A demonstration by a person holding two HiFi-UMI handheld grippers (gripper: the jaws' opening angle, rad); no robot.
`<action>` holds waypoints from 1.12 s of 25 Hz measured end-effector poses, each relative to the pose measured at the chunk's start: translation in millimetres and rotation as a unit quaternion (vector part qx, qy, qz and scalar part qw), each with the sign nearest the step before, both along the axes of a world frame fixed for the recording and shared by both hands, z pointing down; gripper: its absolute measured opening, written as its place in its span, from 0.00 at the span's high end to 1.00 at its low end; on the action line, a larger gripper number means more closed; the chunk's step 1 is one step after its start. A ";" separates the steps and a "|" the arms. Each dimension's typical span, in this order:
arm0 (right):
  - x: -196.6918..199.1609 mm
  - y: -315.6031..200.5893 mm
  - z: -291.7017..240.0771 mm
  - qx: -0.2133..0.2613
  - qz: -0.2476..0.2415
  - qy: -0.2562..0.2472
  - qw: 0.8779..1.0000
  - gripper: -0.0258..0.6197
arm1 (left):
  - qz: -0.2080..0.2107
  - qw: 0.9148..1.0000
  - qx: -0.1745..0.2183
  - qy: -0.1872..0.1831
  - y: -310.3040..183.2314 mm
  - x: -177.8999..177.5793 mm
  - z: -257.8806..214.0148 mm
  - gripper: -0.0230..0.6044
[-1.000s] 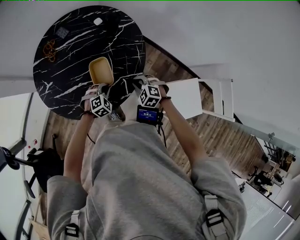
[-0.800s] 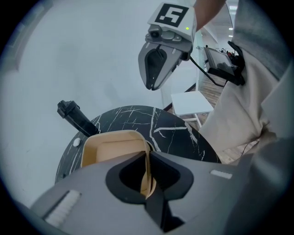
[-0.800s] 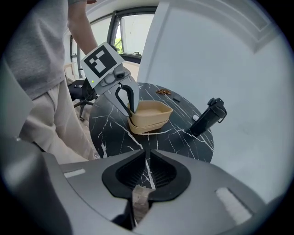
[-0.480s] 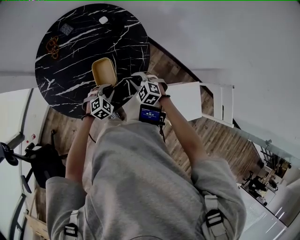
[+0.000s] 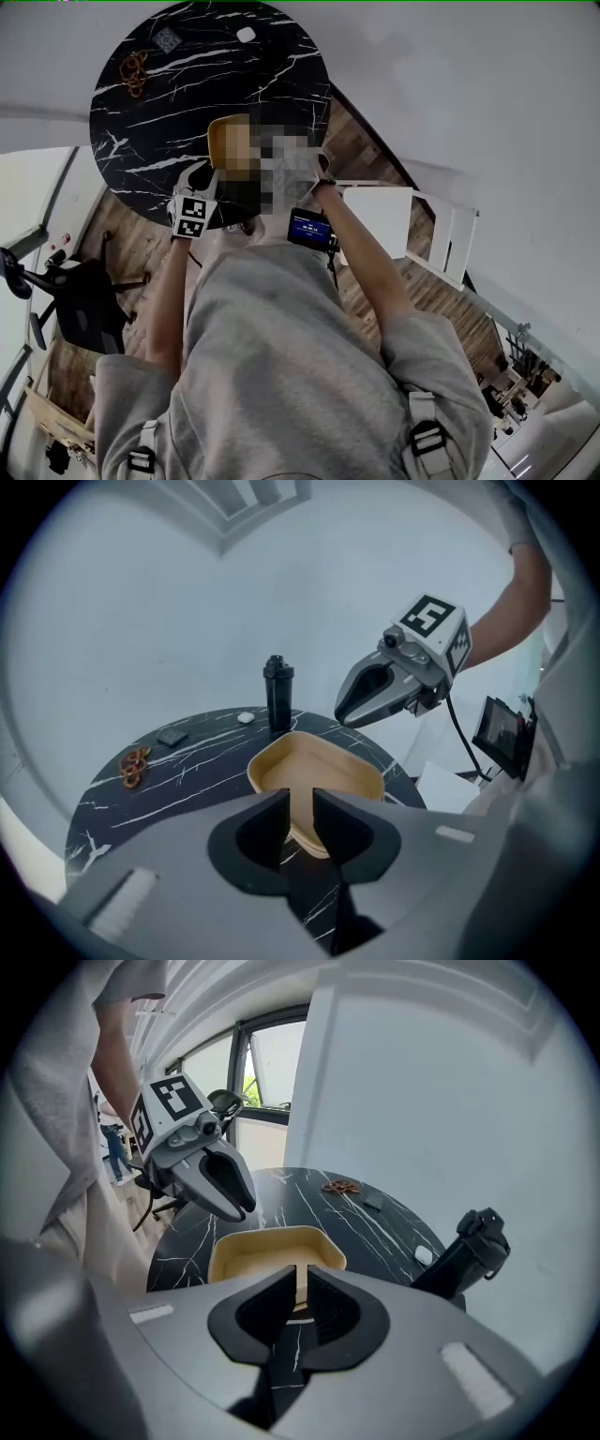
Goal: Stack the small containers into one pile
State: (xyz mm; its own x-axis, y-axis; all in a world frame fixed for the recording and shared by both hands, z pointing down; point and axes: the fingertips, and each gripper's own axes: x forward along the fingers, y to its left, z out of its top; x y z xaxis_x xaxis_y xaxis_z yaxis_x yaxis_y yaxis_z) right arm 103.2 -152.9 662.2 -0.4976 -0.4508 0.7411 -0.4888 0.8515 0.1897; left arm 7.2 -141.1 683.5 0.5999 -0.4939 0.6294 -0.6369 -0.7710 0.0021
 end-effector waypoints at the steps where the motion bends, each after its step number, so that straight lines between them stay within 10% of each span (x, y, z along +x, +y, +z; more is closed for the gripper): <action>1: -4.6 -3.3 0.7 -0.001 -0.007 -0.002 1.000 0.88 | -0.006 1.000 -0.004 -0.004 -1.6 -3.8 2.7 0.84; 28: -0.5 -5.6 58.7 -0.075 -0.041 0.013 0.996 0.88 | -0.022 0.998 -0.054 -0.035 -7.2 0.8 44.2 0.84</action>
